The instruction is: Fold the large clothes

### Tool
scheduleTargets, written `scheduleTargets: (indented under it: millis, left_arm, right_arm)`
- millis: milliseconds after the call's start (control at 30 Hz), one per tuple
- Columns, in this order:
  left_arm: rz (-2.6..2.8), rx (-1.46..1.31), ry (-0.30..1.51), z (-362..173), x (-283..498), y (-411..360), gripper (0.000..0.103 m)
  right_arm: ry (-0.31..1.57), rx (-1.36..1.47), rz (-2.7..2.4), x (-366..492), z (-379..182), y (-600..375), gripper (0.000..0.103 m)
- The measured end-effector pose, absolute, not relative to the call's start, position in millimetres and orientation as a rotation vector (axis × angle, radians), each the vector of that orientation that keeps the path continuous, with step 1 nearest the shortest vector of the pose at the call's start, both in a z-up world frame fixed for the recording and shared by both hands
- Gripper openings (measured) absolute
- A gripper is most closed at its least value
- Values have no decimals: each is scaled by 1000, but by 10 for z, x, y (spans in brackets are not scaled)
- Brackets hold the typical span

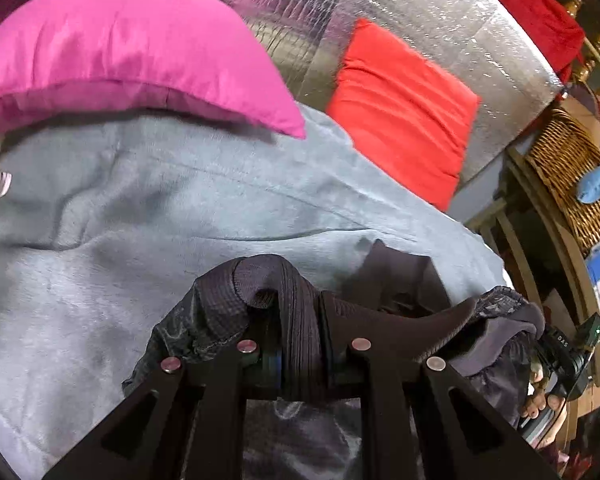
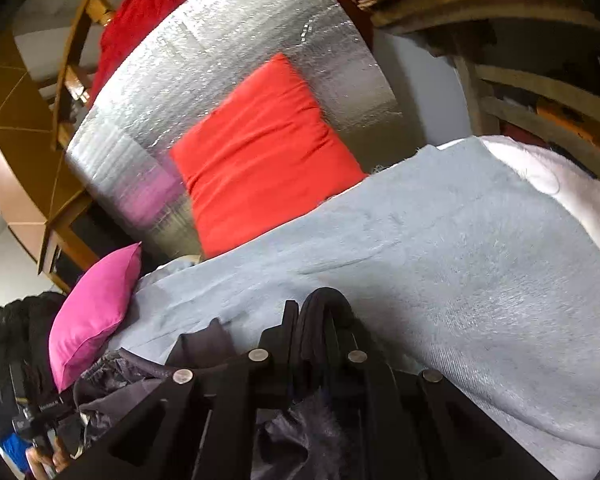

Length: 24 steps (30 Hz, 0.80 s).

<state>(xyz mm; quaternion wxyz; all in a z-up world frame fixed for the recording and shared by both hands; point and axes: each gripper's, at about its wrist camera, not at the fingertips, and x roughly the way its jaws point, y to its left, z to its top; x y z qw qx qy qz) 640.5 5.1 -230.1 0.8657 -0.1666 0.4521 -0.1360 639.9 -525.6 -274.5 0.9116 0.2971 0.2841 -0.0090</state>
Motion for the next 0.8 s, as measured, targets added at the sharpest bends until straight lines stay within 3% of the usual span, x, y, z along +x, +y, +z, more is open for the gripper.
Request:
scheduleTargets:
  millis: [167,333,400,433,467,500,533,600,800]
  left_arm:
    - [-250,-366,926,-2525,6494,34,19]
    - [-248,-341,908,-2615,6468,-61,25]
    - [-274,-378,901,-2571,6434,-26,33]
    - [-294,-414,897,-2543,6412,9,45]
    - [-304,-443,879,-2492,6370,52,61]
    - [-284,-449,852,-2428,6324,92,70]
    - [-257,-447,830,-2372,6283,121,84]
    - [-222,-465,771,-2212,6135,240,87]
    - [-265,-479,829,-2059,5481,298,87]
  right_arm:
    - [592,696,-23,6526,-3004,-5334,9]
    - [615,961,74,6479,-3257,-5641,16]
    - [573,1026,94,6363,-3247,-5747,24]
    - [546,1047,99,6277,-3214,-5802,40]
    - [526,1059,98,6207,-3179,-5839,76]
    - [483,1072,89,6089,-3121,-5885,89]
    - [441,1078,82,5989,-3065,-5910,96]
    - [413,1063,97,5780,-2931,-5965,96]
    - [487,974,151,5121,-2701,-5904,96]
